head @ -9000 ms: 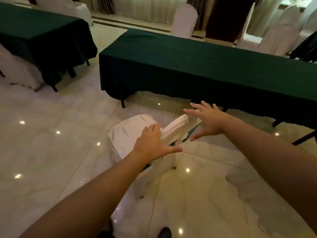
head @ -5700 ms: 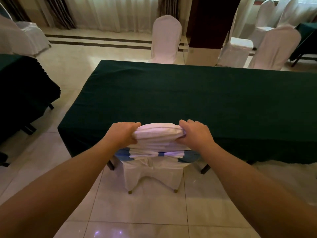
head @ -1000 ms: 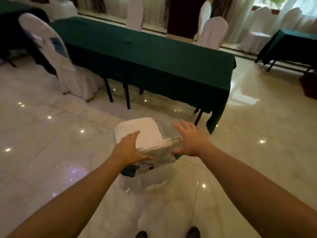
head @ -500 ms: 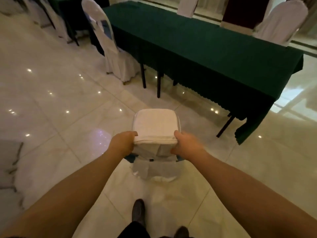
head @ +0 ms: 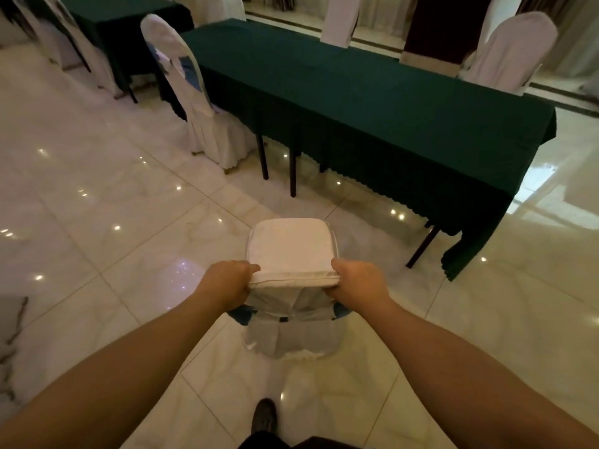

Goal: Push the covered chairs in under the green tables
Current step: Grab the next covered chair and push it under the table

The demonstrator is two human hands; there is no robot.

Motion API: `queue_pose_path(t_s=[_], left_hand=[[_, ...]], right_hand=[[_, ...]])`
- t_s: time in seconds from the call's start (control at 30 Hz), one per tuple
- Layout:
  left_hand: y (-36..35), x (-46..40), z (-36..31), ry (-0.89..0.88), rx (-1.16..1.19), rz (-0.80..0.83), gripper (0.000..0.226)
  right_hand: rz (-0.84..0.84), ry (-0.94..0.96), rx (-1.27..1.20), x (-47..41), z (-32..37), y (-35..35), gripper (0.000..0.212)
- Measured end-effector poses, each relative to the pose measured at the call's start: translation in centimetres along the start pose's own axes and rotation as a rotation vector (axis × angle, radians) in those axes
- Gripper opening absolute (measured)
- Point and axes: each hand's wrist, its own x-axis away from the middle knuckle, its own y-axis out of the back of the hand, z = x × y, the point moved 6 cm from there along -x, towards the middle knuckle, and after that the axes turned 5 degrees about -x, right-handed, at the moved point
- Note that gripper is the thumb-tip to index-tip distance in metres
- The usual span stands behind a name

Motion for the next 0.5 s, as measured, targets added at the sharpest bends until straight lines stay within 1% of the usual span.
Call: queue_pose_path(t_s=[0.07,0.23,0.37,0.5], left_hand=[[1.4,-1.0,0.3,-0.034,-0.012,-0.046,0.018],[4.1,-3.8,1.1,-0.133,-0.031,-0.103,0.015],[6.1,-6.1,1.7,-0.199,-0.083,-0.119,0.017],[8.2,-8.6,1.8,-0.295,-0.109,-0.142,0.024]], right_hand=[[-0.007,-0.049,-0.001,-1.0,-0.4,0.6,0.033],[0.019,-0.181,0.008,-2.6,-1.4,1.6,0.030],[-0.015,-0.245,-0.050,-3.1,-1.0,2.4,0.028],[-0.037,-0.358,-0.058,-3.6,-0.9,2.9,0.027]])
